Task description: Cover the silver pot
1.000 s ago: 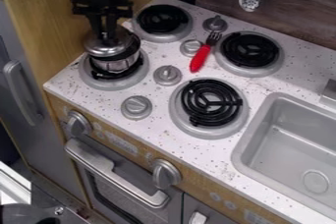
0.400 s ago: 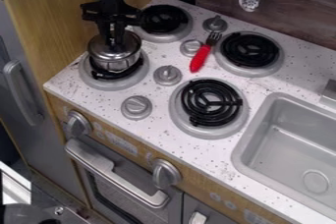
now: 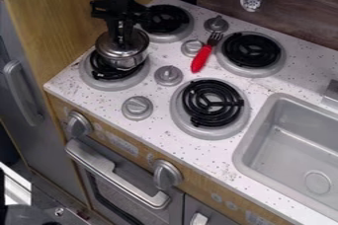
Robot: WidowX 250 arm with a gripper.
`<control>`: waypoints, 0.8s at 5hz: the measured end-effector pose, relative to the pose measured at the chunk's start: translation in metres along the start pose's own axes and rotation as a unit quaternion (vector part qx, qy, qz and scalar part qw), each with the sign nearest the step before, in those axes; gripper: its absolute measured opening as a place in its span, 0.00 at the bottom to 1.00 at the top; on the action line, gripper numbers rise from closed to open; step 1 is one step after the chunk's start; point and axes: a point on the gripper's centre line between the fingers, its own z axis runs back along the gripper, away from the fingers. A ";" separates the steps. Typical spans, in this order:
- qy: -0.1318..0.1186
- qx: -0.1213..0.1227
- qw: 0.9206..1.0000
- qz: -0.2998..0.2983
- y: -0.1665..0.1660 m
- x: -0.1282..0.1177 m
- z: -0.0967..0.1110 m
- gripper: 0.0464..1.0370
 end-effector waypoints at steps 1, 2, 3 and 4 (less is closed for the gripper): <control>0.012 0.015 1.000 0.002 -0.001 -0.004 0.001 0.56; 0.001 0.014 1.000 0.005 -0.002 -0.005 0.014 0.87; -0.013 -0.016 1.000 0.008 -0.002 -0.005 0.050 0.96; 0.009 -0.041 0.999 -0.013 -0.008 -0.020 0.057 0.96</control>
